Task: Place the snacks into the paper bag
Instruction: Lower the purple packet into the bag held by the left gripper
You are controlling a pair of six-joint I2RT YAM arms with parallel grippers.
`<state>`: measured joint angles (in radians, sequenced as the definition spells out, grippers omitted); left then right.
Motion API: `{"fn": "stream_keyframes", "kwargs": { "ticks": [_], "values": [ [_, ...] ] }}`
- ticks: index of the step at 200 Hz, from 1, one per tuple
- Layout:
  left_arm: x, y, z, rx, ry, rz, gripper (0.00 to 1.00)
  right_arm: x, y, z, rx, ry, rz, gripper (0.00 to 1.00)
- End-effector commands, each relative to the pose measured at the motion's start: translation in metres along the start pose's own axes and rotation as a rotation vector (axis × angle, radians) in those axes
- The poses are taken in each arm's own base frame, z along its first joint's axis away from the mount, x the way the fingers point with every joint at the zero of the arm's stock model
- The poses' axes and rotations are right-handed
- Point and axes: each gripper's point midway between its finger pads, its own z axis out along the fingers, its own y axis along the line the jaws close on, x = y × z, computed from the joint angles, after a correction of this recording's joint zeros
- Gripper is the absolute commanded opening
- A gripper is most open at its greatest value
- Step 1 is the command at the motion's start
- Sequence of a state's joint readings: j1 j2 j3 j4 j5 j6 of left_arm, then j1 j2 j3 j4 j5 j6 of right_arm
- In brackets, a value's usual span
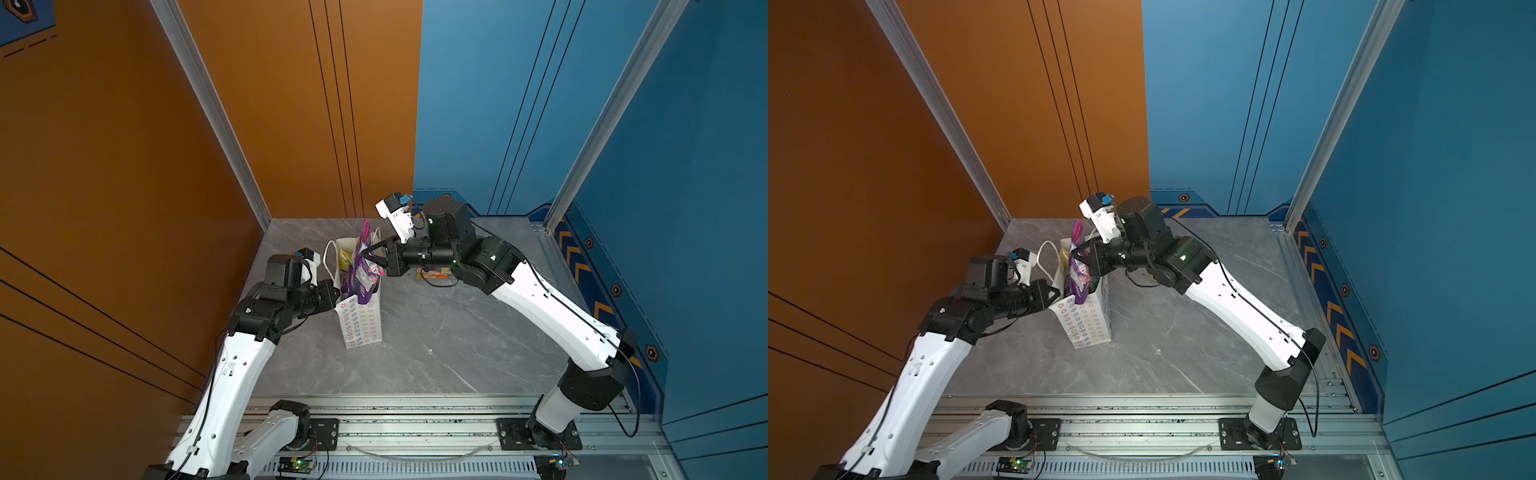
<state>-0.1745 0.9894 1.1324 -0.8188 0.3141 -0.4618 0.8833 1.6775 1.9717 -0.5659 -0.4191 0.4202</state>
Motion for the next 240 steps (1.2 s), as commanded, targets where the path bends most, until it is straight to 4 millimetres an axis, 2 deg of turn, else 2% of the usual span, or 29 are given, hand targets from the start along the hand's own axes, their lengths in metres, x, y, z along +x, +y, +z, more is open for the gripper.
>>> {"fn": "stream_keyframes", "kwargs": {
  "ticks": [1, 51, 97, 150, 207, 240],
  "values": [
    [-0.002, -0.004, -0.001, 0.032, -0.013, 0.0, 0.08, -0.004, 0.012, -0.013, -0.026, -0.021, -0.007, 0.0],
    [-0.002, -0.004, -0.001, 0.033, -0.012, -0.001, 0.08, 0.0, -0.009, 0.001, 0.019, -0.004, 0.029, 0.0],
    [-0.002, -0.004, -0.001, 0.032, -0.01, -0.002, 0.08, -0.002, -0.038, 0.021, 0.087, 0.006, 0.048, 0.0],
    [-0.003, -0.004, -0.001, 0.031, -0.013, -0.002, 0.08, -0.019, -0.061, 0.037, 0.157, -0.021, 0.035, 0.0],
    [-0.004, -0.003, 0.0, 0.028, -0.011, -0.003, 0.08, -0.039, -0.082, 0.043, 0.272, -0.069, -0.024, 0.0],
    [-0.005, -0.004, -0.001, 0.032, -0.015, -0.001, 0.08, -0.038, -0.088, 0.048, 0.305, -0.052, -0.047, 0.0]
  ]
}}
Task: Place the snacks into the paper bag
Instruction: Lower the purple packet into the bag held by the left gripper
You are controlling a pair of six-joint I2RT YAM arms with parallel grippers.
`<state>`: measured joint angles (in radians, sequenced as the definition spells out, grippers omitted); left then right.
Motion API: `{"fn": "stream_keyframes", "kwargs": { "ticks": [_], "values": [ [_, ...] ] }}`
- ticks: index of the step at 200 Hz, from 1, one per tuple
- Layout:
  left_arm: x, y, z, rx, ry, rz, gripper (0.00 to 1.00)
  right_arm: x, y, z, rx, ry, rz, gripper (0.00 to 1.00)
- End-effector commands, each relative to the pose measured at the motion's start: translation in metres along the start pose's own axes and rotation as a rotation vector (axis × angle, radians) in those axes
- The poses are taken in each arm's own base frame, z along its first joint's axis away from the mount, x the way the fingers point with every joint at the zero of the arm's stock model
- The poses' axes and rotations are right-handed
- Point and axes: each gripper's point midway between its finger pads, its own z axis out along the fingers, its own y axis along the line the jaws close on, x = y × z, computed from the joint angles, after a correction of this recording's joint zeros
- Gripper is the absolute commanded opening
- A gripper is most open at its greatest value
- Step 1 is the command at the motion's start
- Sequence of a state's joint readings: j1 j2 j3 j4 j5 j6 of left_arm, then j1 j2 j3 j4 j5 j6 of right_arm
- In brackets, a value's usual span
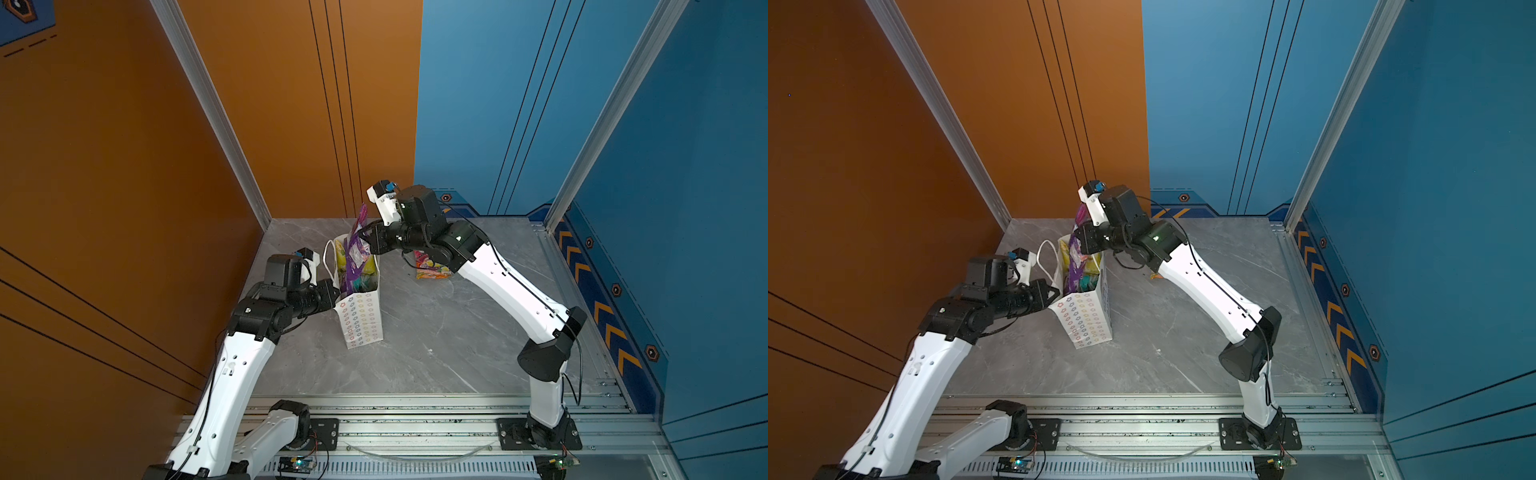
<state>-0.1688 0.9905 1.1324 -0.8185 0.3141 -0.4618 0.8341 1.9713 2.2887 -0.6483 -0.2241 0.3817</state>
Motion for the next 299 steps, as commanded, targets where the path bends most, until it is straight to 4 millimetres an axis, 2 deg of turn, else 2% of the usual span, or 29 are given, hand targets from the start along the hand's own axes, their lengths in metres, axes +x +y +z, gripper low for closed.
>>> {"fn": "stream_keyframes", "kwargs": {
  "ticks": [1, 21, 68, 117, 166, 237, 299],
  "values": [
    [-0.004, -0.006, -0.001, 0.035, -0.012, 0.003, 0.08, -0.006, -0.01, -0.004, 0.062, -0.012, -0.044, 0.0],
    [-0.004, -0.005, -0.002, 0.034, -0.015, 0.001, 0.08, -0.006, -0.005, -0.01, 0.047, -0.008, -0.056, 0.0],
    [-0.005, -0.004, 0.0, 0.032, -0.01, -0.001, 0.08, -0.011, 0.018, -0.048, 0.013, -0.038, -0.13, 0.0],
    [-0.005, -0.004, 0.002, 0.031, -0.003, -0.003, 0.08, -0.003, 0.02, -0.078, 0.041, -0.043, -0.186, 0.0],
    [-0.004, -0.004, 0.002, 0.032, -0.002, -0.006, 0.08, 0.017, 0.019, -0.083, 0.048, -0.001, -0.217, 0.0],
    [-0.003, -0.002, 0.002, 0.029, -0.001, -0.007, 0.08, 0.044, 0.048, -0.087, -0.029, 0.069, -0.276, 0.0],
    [-0.003, -0.003, 0.001, 0.031, -0.007, -0.007, 0.08, 0.048, 0.068, -0.107, -0.071, 0.044, -0.35, 0.0]
  ]
}}
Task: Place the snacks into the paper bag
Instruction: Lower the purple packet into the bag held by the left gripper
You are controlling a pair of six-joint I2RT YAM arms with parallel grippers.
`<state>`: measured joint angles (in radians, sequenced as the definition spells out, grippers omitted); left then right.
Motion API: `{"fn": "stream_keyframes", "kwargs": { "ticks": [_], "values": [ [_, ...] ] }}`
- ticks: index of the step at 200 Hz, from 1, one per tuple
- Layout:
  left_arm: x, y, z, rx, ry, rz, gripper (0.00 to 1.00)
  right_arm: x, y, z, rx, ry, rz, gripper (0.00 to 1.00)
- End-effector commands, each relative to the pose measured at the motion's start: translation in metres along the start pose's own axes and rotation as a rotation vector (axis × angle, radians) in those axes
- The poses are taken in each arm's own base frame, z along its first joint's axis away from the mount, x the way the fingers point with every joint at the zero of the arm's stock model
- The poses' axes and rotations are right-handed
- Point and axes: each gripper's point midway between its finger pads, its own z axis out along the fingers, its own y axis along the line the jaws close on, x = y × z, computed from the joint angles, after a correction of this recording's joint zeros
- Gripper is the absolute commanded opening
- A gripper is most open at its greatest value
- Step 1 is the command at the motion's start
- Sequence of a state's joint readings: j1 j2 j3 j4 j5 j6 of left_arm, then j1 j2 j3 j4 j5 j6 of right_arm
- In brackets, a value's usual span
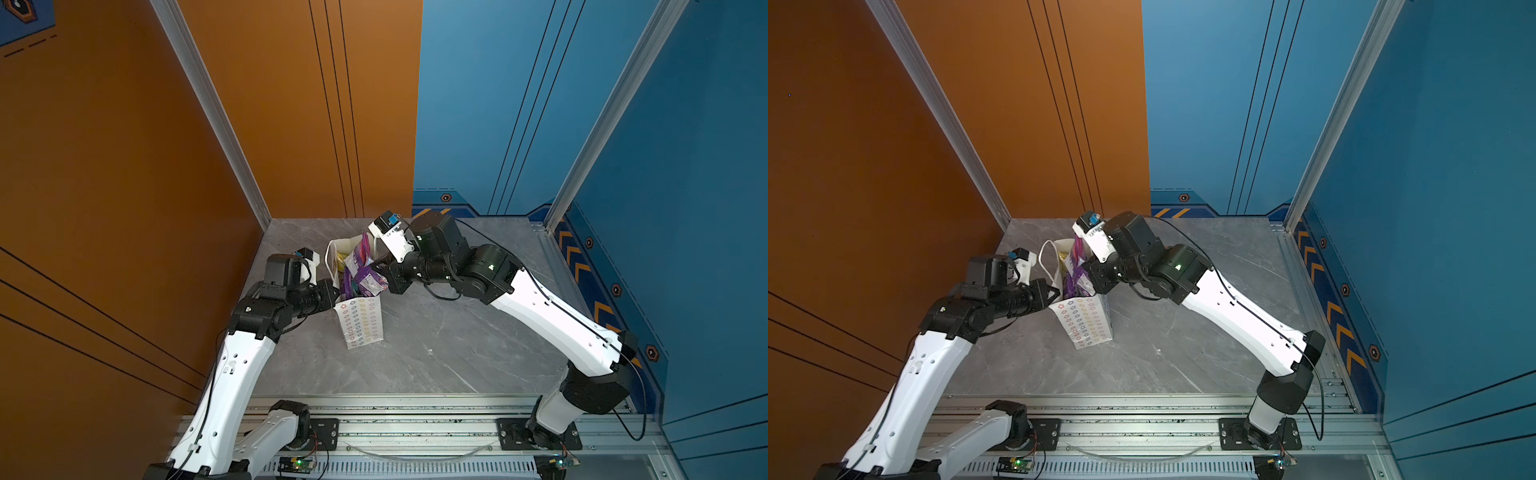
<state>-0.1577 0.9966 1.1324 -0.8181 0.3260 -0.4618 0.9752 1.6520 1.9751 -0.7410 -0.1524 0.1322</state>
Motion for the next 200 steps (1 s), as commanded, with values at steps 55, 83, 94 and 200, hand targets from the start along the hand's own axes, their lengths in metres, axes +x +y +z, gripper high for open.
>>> {"fn": "stream_keyframes", "kwargs": {
  "ticks": [55, 83, 94, 200],
  "values": [
    [-0.002, -0.005, -0.002, 0.032, -0.015, 0.002, 0.08, -0.008, 0.018, -0.036, -0.043, -0.054, -0.051, 0.0],
    [-0.003, -0.005, -0.002, 0.032, -0.016, 0.003, 0.08, 0.002, 0.017, -0.031, -0.041, -0.017, -0.047, 0.0],
    [-0.003, -0.005, -0.002, 0.031, -0.015, 0.001, 0.08, 0.006, 0.016, -0.029, -0.041, -0.001, -0.044, 0.0],
    [-0.005, -0.006, -0.001, 0.028, -0.015, 0.004, 0.08, 0.043, 0.011, -0.007, -0.039, 0.142, -0.019, 0.0]
  ]
}}
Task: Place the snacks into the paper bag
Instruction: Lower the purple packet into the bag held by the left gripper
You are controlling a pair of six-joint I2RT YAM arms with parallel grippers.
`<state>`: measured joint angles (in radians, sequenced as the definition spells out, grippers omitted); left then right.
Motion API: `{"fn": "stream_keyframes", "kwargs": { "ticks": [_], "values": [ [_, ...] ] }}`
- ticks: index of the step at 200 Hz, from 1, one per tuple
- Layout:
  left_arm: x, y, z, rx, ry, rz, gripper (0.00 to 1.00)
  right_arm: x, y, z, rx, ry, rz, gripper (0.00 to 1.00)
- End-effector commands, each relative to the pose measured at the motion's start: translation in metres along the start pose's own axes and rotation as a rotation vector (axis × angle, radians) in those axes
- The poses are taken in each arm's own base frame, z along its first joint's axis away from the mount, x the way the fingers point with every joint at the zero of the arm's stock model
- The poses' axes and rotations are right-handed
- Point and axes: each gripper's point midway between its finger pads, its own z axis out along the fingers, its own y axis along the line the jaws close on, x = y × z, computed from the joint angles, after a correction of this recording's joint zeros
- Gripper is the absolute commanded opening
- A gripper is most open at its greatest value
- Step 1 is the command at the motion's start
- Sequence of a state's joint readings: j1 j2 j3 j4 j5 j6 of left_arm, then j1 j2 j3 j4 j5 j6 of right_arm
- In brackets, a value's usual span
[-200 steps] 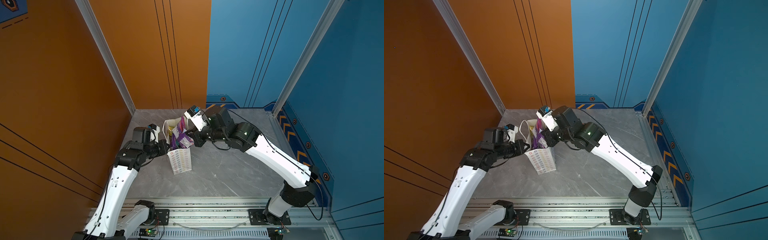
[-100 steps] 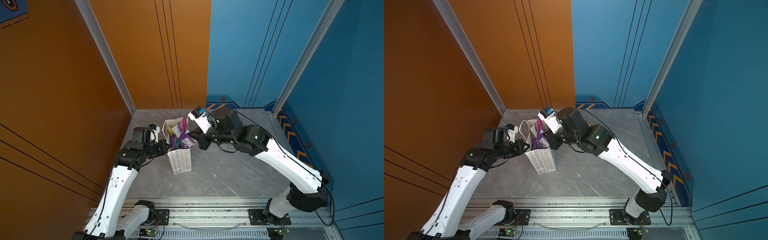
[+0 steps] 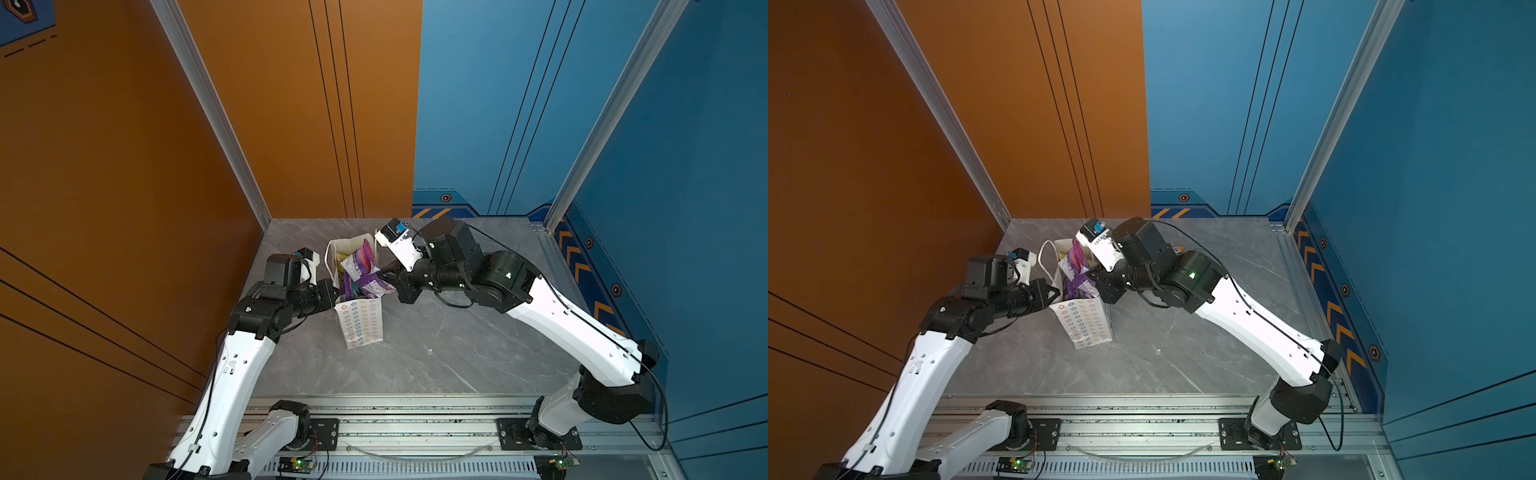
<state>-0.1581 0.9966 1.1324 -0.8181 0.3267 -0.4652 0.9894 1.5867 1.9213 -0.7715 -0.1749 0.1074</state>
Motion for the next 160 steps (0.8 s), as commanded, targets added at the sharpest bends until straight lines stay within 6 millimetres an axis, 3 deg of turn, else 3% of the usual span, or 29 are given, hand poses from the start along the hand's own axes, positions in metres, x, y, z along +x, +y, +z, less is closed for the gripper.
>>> {"fn": "stream_keyframes", "kwargs": {
  "ticks": [1, 38, 117, 160],
  "values": [
    [-0.005, -0.005, -0.001, 0.027, -0.015, 0.006, 0.08, 0.031, 0.0, 0.012, -0.008, 0.119, 0.013, 0.0],
    [-0.006, -0.007, -0.001, 0.031, -0.017, 0.01, 0.08, 0.04, -0.018, 0.027, 0.052, 0.162, 0.058, 0.0],
    [-0.005, -0.006, -0.002, 0.029, -0.019, 0.01, 0.08, 0.048, -0.068, 0.04, 0.245, 0.201, 0.12, 0.0],
    [-0.005, -0.005, -0.002, 0.027, -0.02, 0.011, 0.08, 0.048, -0.07, 0.049, 0.292, 0.211, 0.091, 0.0]
  ]
}}
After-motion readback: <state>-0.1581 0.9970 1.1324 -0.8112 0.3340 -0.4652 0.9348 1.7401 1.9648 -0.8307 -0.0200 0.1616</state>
